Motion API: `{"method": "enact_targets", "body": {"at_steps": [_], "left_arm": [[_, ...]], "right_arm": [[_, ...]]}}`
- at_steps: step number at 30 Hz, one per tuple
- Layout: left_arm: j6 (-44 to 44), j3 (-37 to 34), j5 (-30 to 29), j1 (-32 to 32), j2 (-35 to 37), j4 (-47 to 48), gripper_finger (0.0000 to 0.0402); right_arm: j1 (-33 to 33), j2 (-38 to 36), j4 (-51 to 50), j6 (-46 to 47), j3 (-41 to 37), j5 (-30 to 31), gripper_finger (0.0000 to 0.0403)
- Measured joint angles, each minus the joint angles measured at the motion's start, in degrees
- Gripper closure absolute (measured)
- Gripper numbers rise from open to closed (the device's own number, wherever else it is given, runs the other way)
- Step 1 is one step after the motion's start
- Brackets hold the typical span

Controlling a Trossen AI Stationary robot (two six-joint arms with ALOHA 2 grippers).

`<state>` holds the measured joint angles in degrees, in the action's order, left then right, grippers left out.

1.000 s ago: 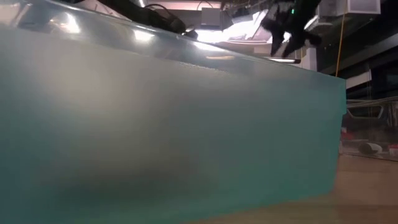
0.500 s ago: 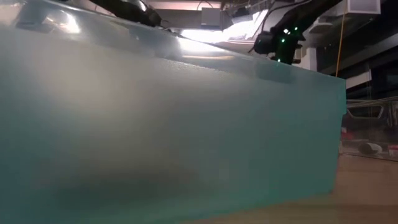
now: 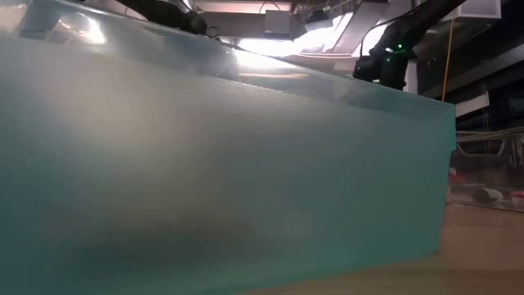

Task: Pick & Place Food Item
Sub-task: Put the purple food coloring bottle into the transparent bin

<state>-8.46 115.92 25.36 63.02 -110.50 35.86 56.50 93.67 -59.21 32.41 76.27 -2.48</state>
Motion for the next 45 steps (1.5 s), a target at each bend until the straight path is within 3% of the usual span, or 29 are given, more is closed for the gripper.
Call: {"method": "enact_targets", "body": {"at_steps": [2,12,21,28,34,38,45], "left_arm": [[-0.4,0.0,0.1,0.0,0.0,0.0,0.0261],[-3.2,0.0,0.1,1.2,0.0,-1.3,0.0261],[-3.3,-0.2,2.9,3.1,0.0,-1.3,0.0261],[-3.3,-0.2,2.9,3.9,0.0,-1.4,0.0261],[-3.3,-0.2,2.9,4.0,0.0,-1.4,0.0261],[-3.3,-0.2,3.0,4.0,0.0,-1.4,0.0261],[-3.3,-0.3,3.0,3.9,-0.1,-1.4,0.0261]], "right_arm": [[0.7,0.0,1.2,5.3,0.0,-1.9,0.0225],[3.9,0.0,2.2,18.9,0.0,2.1,0.0225],[7.1,0.0,4.9,29.8,0.0,9.4,0.0225],[10.3,0.0,9.0,36.8,-2.0,9.0,0.0225],[11.9,0.0,13.4,43.0,-9.3,2.6,0.0225],[12.0,0.0,14.1,46.3,-12.9,3.3,0.0225],[11.9,0.0,15.7,49.7,-12.6,6.1,0.0224]]}}
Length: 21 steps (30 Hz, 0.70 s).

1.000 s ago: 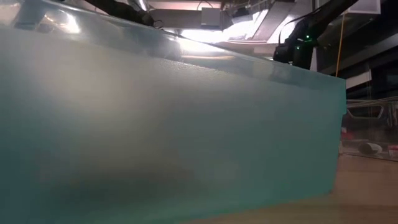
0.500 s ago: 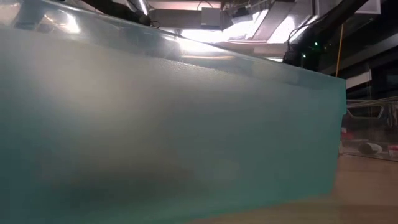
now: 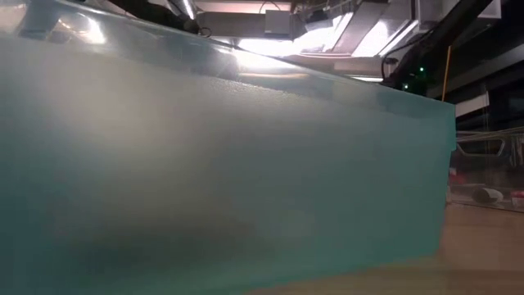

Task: Pick & Place Food Item
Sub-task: Put the purple food coloring bottle into the transparent bin

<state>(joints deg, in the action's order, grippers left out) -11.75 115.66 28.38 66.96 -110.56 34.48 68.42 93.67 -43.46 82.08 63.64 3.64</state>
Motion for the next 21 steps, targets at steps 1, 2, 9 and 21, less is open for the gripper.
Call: {"method": "enact_targets", "body": {"at_steps": [1,2,9,21], "left_arm": [[0.0,0.0,0.0,0.0,0.0,0.0,0.0261],[0.0,0.0,0.0,0.0,0.0,0.0,0.0261],[0.0,0.0,0.0,-0.1,0.0,0.0,0.0261],[0.0,-0.1,0.0,-0.1,0.0,0.2,0.0261]], "right_arm": [[0.0,0.0,0.0,0.0,0.0,0.0,0.0224],[0.0,0.0,-0.1,0.0,0.0,0.1,0.0224],[-1.1,0.0,0.6,6.7,-1.6,2.9,0.0224],[-4.7,5.7,7.9,15.4,-1.4,4.5,0.0224]]}}
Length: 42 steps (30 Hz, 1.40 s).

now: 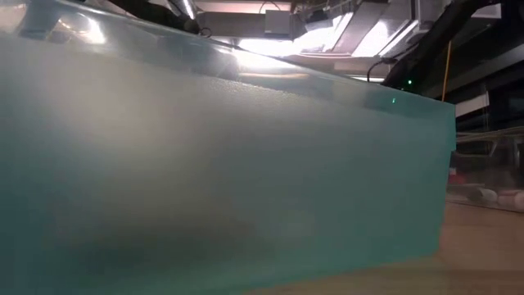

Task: Pick & Place Food Item
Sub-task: Put the purple food coloring bottle into the transparent bin

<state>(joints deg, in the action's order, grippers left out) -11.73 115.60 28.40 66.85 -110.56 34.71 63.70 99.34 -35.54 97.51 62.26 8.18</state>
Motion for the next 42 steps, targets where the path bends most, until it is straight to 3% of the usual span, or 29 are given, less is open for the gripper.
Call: {"method": "enact_targets", "body": {"at_steps": [5,13,17,19,24,27,31,33,35,39,42], "left_arm": [[0.0,0.0,0.0,0.0,0.0,0.5,0.0261],[0.0,0.0,0.0,0.0,-0.3,1.0,0.0261],[0.4,0.0,0.1,0.0,-1.3,1.0,0.0261],[0.5,0.0,0.0,0.0,-1.6,1.0,0.0261],[1.7,0.0,0.0,0.0,-1.6,-1.2,0.0261],[2.9,0.0,-0.1,0.1,-1.6,-2.9,0.0261],[3.3,0.0,0.0,0.0,-1.6,-3.6,0.0261],[4.2,0.0,0.0,-0.1,-1.6,-3.5,0.0261],[4.4,0.0,0.0,-0.4,-1.6,-3.5,0.0261],[4.9,0.0,-0.1,-0.8,-1.5,-3.4,0.0261],[5.2,0.0,-0.2,-1.0,-1.5,-3.4,0.0261]], "right_arm": [[0.1,0.3,-1.2,-0.4,-0.2,1.3,0.0224],[-1.0,0.1,-1.7,-8.9,-0.2,-5.1,0.0224],[-2.3,-0.2,-1.7,-15.6,-0.2,-12.0,0.0224],[-3.6,-1.7,-1.9,-18.4,-0.2,-14.8,0.0225],[-7.6,-7.8,-2.1,-18.6,-0.2,-14.0,0.0225],[-8.8,-10.6,2.7,-22.3,-0.2,-15.4,0.0225],[-8.7,-12.4,14.6,-37.3,-0.2,-26.9,0.0225],[-8.7,-12.9,19.9,-49.4,0.0,-32.8,0.0225],[-8.7,-13.0,19.2,-61.7,2.4,-38.5,0.0225],[-8.8,-11.4,0.2,-83.8,12.4,-42.9,0.0225],[-8.9,-8.5,-19.4,-105.2,21.2,-33.7,0.0225]]}}
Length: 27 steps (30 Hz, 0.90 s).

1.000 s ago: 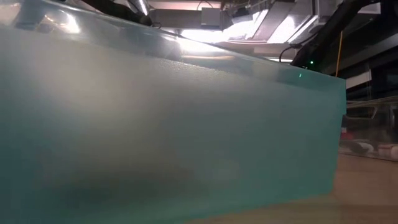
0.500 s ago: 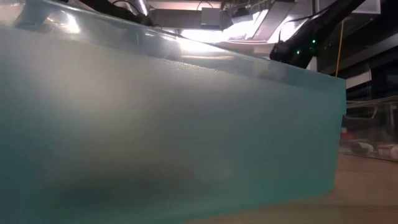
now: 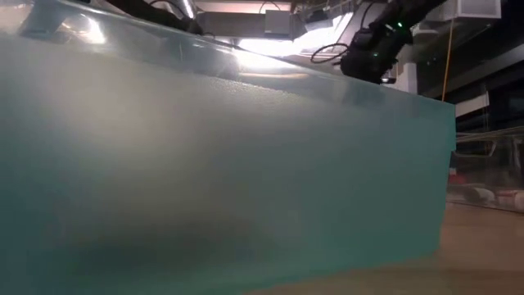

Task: Pick & Place Food Item
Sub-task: Put the purple food coloring bottle into the transparent bin

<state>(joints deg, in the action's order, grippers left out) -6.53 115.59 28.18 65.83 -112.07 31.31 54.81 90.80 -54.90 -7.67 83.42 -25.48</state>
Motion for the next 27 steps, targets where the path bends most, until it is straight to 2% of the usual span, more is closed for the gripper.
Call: {"method": "enact_targets", "body": {"at_steps": [3,6,9,16,20,27], "left_arm": [[0.0,0.0,0.0,-0.2,0.0,0.1,0.0261],[1.1,0.0,-0.1,-0.6,0.0,0.2,0.0261],[0.8,0.0,-0.4,-1.0,0.0,0.2,0.0261],[-4.5,0.0,-3.2,-1.3,0.0,0.2,0.0261],[-4.6,0.0,-3.6,-1.2,0.0,0.2,0.0261],[-4.7,0.0,-3.6,-1.2,0.0,-0.2,0.0261]], "right_arm": [[0.1,3.6,-14.7,-17.2,6.8,15.8,0.0225],[0.9,7.0,-19.8,-27.0,8.0,28.3,0.0225],[2.5,8.7,-17.3,-25.4,7.6,29.6,0.0225],[2.3,12.2,-18.6,-25.9,7.5,34.4,0.0225],[1.6,15.9,-19.9,-25.7,7.5,43.8,0.0225],[3.2,21.8,-20.9,-24.7,7.5,48.9,0.0225]]}}
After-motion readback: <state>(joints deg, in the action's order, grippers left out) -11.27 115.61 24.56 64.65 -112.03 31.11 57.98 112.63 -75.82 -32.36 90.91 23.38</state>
